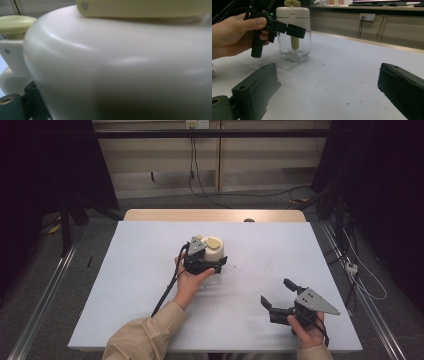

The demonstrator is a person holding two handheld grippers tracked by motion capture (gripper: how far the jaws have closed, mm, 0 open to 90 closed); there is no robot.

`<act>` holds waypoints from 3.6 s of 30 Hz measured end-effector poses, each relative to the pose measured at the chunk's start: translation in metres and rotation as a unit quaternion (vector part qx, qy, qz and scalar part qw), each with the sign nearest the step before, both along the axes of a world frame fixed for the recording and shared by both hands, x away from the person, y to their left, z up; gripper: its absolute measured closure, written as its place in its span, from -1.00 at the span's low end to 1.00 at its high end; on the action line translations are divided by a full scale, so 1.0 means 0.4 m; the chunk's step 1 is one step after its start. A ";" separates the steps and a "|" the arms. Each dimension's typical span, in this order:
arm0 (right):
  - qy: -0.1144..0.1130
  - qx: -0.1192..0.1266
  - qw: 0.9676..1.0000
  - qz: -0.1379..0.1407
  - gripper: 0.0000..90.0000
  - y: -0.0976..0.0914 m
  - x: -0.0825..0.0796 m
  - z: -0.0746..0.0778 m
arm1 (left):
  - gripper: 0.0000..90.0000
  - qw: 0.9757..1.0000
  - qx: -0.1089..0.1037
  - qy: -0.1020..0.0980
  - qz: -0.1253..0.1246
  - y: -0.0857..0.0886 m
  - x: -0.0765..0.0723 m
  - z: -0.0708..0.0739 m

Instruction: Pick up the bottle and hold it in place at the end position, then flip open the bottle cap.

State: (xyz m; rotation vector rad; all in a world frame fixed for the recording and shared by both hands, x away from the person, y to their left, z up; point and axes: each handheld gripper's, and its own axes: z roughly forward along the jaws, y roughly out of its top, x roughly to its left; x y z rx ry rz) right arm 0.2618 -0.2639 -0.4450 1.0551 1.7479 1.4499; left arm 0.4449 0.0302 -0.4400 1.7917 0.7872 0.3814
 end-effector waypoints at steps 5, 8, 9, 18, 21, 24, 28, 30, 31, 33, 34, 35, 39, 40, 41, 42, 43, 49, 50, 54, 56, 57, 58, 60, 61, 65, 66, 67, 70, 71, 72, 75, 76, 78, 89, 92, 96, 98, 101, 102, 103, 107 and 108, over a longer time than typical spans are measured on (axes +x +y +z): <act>0.000 0.000 1.000 0.001 -0.94 0.000 0.002 -0.001 | -0.88 1.000 -0.004 0.004 -0.001 -0.002 0.005 -0.004; 0.000 0.000 1.000 0.000 -0.94 -0.001 0.001 -0.001 | -0.88 1.000 0.000 0.002 -0.002 -0.002 0.009 -0.006; 0.001 0.000 1.000 0.000 -0.94 -0.001 0.001 -0.001 | -0.88 1.000 0.000 0.003 -0.002 -0.003 0.009 -0.007; 0.001 0.000 1.000 -0.003 -0.94 0.000 0.002 -0.001 | -0.88 1.000 0.007 0.000 0.002 -0.004 0.015 -0.013; 0.000 0.000 1.000 -0.003 -0.94 0.000 0.002 -0.001 | -0.88 1.000 0.015 -0.004 0.003 -0.004 0.019 -0.015; 0.000 -0.001 1.000 -0.003 -0.94 0.001 0.003 -0.001 | -0.88 1.000 0.015 -0.004 0.003 -0.006 0.021 -0.015; 0.000 0.000 1.000 -0.003 -0.94 0.001 0.004 -0.001 | -0.88 1.000 0.012 -0.006 0.005 -0.016 0.021 -0.014; -0.001 0.000 1.000 -0.002 -0.94 0.001 0.004 -0.001 | -0.88 1.000 0.010 -0.007 0.002 -0.022 0.021 -0.014; -0.001 0.000 1.000 -0.002 -0.94 0.001 0.003 -0.001 | -0.88 1.000 0.010 -0.009 0.002 -0.026 0.022 -0.015; 0.000 0.003 1.000 -0.003 -0.94 0.002 0.003 0.000 | -0.88 1.000 0.008 -0.007 0.003 -0.032 0.020 -0.016; 0.000 0.001 1.000 -0.002 -0.94 0.001 0.003 0.000 | -0.88 1.000 0.010 -0.009 0.001 -0.034 0.021 -0.017; 0.000 0.001 1.000 -0.002 -0.94 0.001 0.003 0.000 | -0.88 1.000 0.013 -0.010 0.001 -0.036 0.021 -0.018; 0.000 0.000 1.000 -0.002 -0.94 -0.001 0.003 0.000 | -0.88 1.000 0.014 -0.013 0.003 -0.044 0.022 -0.022; -0.001 0.000 1.000 -0.002 -0.94 -0.001 0.003 0.000 | -0.88 1.000 0.013 -0.013 0.005 -0.046 0.022 -0.023; -0.001 -0.001 1.000 -0.002 -0.94 -0.001 0.003 0.000 | -0.88 1.000 0.012 -0.015 0.003 -0.047 0.023 -0.023; -0.001 -0.001 1.000 -0.002 -0.94 -0.001 0.004 0.000 | -0.88 1.000 0.013 -0.015 0.002 -0.048 0.023 -0.023; -0.001 -0.001 1.000 -0.003 -0.94 -0.001 0.005 0.000 | -0.88 1.000 0.011 -0.016 0.005 -0.050 0.022 -0.024; 0.000 -0.003 1.000 -0.001 -0.94 0.002 0.008 -0.001 | -0.88 1.000 0.020 -0.022 0.003 -0.053 0.019 -0.031; 0.000 -0.002 1.000 -0.001 -0.94 0.002 0.008 -0.001 | -0.88 0.999 0.024 -0.021 0.002 -0.053 0.018 -0.034; 0.000 -0.003 1.000 0.000 -0.94 0.001 0.007 -0.001 | -0.88 0.999 0.022 -0.030 0.002 -0.056 0.016 -0.038; 0.000 -0.004 1.000 0.001 -0.94 0.000 0.008 -0.001 | -0.88 0.999 0.020 -0.032 0.004 -0.055 0.013 -0.040; 0.001 -0.003 1.000 0.001 -0.94 0.000 0.008 -0.001 | -0.88 0.999 0.022 -0.035 0.001 -0.054 0.013 -0.041; 0.002 -0.002 1.000 0.001 -0.95 0.000 0.008 -0.002 | -0.88 0.999 0.026 -0.037 -0.001 -0.054 0.012 -0.041; 0.005 -0.001 1.000 0.000 -0.95 0.001 0.010 -0.002 | -0.88 0.999 0.026 -0.039 -0.003 -0.053 0.008 -0.044; 0.006 -0.001 1.000 0.000 -0.95 0.002 0.010 -0.003 | -0.88 0.999 0.024 -0.041 -0.003 -0.050 0.007 -0.046; 0.009 -0.004 1.000 -0.003 -0.95 0.005 0.016 -0.004 | -0.88 0.999 0.022 -0.043 -0.003 -0.049 0.004 -0.049; 0.010 -0.003 1.000 -0.004 -0.95 0.007 0.018 -0.005 | -0.88 0.999 0.021 -0.042 -0.004 -0.049 0.004 -0.049; 0.011 -0.004 1.000 -0.004 -0.95 0.008 0.020 -0.005 | -0.89 0.999 0.020 -0.043 -0.004 -0.049 0.004 -0.049; 0.015 -0.004 1.000 -0.005 -0.95 0.012 0.028 -0.008 | -0.89 0.999 0.021 -0.042 -0.004 -0.049 0.005 -0.049; 0.018 -0.005 1.000 -0.003 -0.95 0.014 0.031 -0.008 | -0.89 0.999 0.022 -0.042 -0.003 -0.049 0.004 -0.049; 0.021 -0.005 1.000 -0.001 -0.95 0.016 0.034 -0.009 | -0.89 0.999 0.021 -0.042 -0.003 -0.048 0.004 -0.049; 0.031 -0.004 0.999 0.003 -0.95 0.025 0.043 -0.010 | -0.89 0.999 0.020 -0.042 -0.004 -0.048 0.005 -0.050; 0.034 -0.005 0.999 0.003 -0.95 0.028 0.046 -0.009 | -0.89 0.999 0.020 -0.042 -0.005 -0.048 0.005 -0.050; 0.038 -0.007 0.999 0.001 -0.95 0.032 0.053 -0.007 | -0.89 0.999 0.019 -0.041 -0.003 -0.049 0.004 -0.050; 0.064 -0.003 0.998 0.010 -0.94 0.058 0.091 0.008 | -0.89 0.999 0.021 -0.042 -0.005 -0.048 0.005 -0.050; 0.067 -0.008 0.998 0.015 -0.93 0.073 0.101 0.013 | -0.89 0.999 0.019 -0.041 -0.007 -0.047 0.006 -0.050; 0.072 -0.012 0.997 0.018 -0.90 0.089 0.115 0.020 | -0.89 0.999 0.019 -0.041 -0.006 -0.048 0.006 -0.050; 0.076 -0.016 0.997 0.016 -0.90 0.095 0.123 0.024 | -0.89 0.999 0.020 -0.042 -0.006 -0.048 0.006 -0.050; 0.081 -0.007 0.997 0.016 -0.88 0.106 0.134 0.028 | -0.89 0.999 0.020 -0.042 -0.006 -0.048 0.006 -0.050; 0.082 -0.005 0.996 0.018 -0.86 0.110 0.137 0.030 | -0.89 0.999 0.020 -0.042 -0.006 -0.048 0.006 -0.050; 0.082 -0.002 0.996 0.019 -0.82 0.115 0.140 0.032 | -0.89 0.999 0.020 -0.042 -0.006 -0.048 0.006 -0.050; 0.086 0.002 0.996 0.023 -0.68 0.132 0.154 0.044 | -0.89 0.999 0.023 -0.043 -0.006 -0.048 0.006 -0.050; 0.087 0.001 0.996 0.028 -0.61 0.136 0.158 0.047 | -0.89 0.999 0.022 -0.042 -0.005 -0.048 0.005 -0.050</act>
